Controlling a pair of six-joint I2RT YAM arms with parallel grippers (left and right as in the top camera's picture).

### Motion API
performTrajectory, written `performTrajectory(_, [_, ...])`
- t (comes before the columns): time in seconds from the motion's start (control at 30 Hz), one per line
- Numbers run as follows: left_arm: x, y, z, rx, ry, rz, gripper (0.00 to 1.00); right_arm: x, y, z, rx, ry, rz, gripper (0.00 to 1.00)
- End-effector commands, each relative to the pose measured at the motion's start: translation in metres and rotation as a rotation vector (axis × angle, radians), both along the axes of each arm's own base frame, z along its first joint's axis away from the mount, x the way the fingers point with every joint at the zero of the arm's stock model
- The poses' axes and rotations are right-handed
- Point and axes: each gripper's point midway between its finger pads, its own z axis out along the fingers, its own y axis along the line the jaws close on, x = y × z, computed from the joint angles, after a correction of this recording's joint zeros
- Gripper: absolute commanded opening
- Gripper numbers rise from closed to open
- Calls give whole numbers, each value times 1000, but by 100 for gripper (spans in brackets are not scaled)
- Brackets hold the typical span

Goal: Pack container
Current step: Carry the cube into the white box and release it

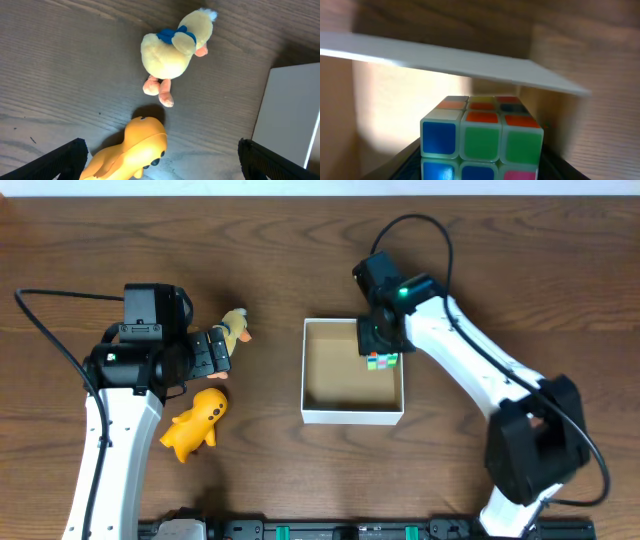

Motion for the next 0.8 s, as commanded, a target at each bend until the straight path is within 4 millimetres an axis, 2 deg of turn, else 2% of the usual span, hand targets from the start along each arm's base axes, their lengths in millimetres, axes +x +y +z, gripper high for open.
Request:
performTrajectory(0.0, [3, 0, 5, 5, -10, -10, 98, 4, 4, 9, 13, -36, 12, 1])
performTrajectory(0.5, [3, 0, 5, 5, -9, -10, 98, 19, 10, 12, 35, -98, 2, 4])
performTrajectory(0.77, [3, 0, 5, 5, -9, -10, 98, 19, 5, 2, 8, -80, -53, 9])
